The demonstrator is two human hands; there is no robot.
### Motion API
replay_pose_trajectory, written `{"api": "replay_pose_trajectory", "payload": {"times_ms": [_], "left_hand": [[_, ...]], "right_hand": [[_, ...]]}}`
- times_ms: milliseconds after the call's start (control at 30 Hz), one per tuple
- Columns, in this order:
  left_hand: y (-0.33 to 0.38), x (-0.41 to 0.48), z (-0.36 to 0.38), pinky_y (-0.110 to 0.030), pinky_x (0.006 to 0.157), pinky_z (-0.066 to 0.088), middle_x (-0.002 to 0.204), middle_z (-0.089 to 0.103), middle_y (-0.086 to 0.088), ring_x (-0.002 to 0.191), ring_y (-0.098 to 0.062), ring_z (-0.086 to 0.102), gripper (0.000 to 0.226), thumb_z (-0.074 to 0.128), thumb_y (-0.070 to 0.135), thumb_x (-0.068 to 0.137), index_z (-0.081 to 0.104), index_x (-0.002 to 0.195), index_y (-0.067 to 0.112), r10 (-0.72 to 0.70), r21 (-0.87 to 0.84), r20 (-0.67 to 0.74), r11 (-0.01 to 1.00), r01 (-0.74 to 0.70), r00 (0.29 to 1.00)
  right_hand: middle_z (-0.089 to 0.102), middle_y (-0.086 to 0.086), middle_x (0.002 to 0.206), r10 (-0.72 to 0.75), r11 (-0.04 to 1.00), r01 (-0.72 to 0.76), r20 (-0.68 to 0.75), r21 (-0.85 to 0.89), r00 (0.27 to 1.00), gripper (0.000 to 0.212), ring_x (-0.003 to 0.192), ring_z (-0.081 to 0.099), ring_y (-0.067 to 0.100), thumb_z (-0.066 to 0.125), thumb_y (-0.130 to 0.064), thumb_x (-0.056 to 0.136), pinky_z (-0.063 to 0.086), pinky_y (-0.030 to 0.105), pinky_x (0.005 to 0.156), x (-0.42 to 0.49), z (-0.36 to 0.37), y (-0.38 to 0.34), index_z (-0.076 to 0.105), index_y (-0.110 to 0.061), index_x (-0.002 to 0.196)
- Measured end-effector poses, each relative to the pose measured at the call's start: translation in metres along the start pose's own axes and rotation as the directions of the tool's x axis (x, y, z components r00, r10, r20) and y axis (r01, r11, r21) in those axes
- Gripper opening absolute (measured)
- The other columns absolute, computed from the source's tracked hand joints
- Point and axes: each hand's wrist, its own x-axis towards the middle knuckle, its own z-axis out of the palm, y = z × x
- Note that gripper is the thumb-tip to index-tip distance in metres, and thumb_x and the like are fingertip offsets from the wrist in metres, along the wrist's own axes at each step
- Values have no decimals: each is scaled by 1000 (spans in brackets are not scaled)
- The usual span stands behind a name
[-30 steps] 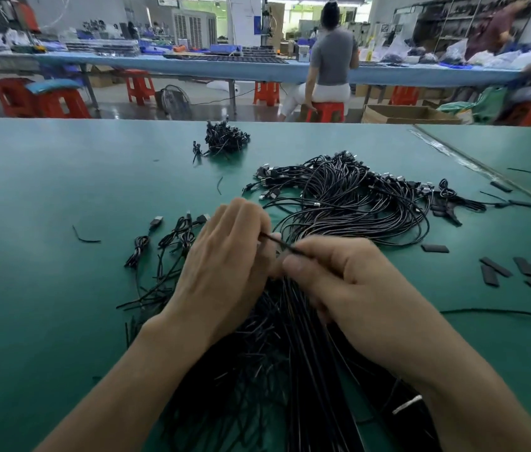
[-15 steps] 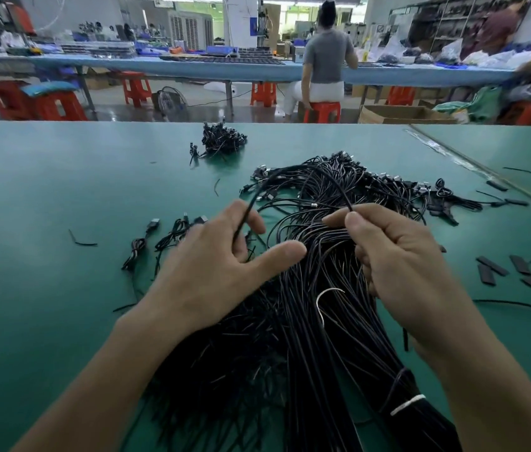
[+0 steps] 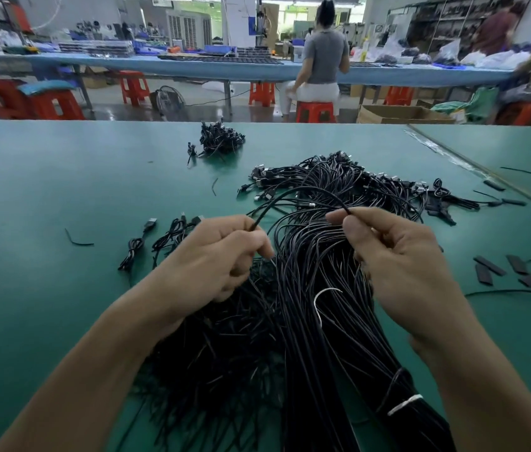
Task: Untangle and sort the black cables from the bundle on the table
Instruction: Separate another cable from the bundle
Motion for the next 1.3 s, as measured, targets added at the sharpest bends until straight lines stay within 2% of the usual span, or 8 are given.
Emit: {"api": "replay_pose_trajectory", "payload": {"times_ms": [167,433,567,733,933,1033,1167,1300], "left_hand": [[18,-15,3,-15,41,23,49,33,13,40,-5,25,50,47,52,100,72,83,12,48,-329,506,934,142,861],[6,4,18,-16,48,51,70,68,1,57,-7,65,40,42,29,101,71,108,3,27,-716,-120,690,-105,992],[-2,6,22,-22,79,57,101,77,-8,98,-21,74,40,40,36,100,68,111,10,176,-407,-252,873,-269,952],[-2,-3,31,-14,51,45,61,66,6,54,-2,60,45,42,40,105,68,69,28,218,264,-51,944,-198,975],[5,-6,29,-16,40,23,45,29,10,40,-7,23,70,30,69,93,65,59,20,-76,8,204,997,76,976],[10,-9,21,-16,37,16,43,24,13,37,-5,19,68,29,74,87,56,56,20,-151,-156,409,960,231,900],[13,-10,15,-16,36,19,43,25,12,34,-1,29,48,42,47,94,61,60,19,-8,-474,498,835,280,867],[13,-5,9,-15,48,47,59,57,6,54,-5,63,41,46,33,101,76,99,5,208,-751,443,618,234,872]], "right_hand": [[49,-17,49,-6,992,16,83,-124,997,16,47,37,3,61,-31,95,31,14,45,-5,5,0,77,-34,92],[52,-13,53,24,903,237,591,-360,806,18,48,43,7,54,-35,100,36,20,48,-22,22,-12,70,-31,103],[53,-10,58,-139,873,356,528,-334,837,27,56,48,8,58,-37,98,38,18,53,-24,24,-22,64,-18,79],[69,-11,68,-279,905,361,326,-225,903,19,64,66,4,69,-41,83,52,26,64,-22,18,-25,72,-24,75],[54,8,50,-222,971,231,136,-57,966,26,47,35,13,79,-44,73,28,33,43,-14,12,-14,70,-19,70],[66,16,66,-210,978,206,184,43,960,26,57,50,16,77,-43,77,42,44,51,-14,19,-13,73,-17,75],[48,3,54,-197,980,189,252,57,948,29,51,40,10,62,-52,89,31,34,45,-16,27,-11,70,-30,72],[37,-4,53,-119,973,176,328,-148,937,38,48,31,11,47,-49,98,27,37,47,-18,31,-8,58,-45,61]]}}
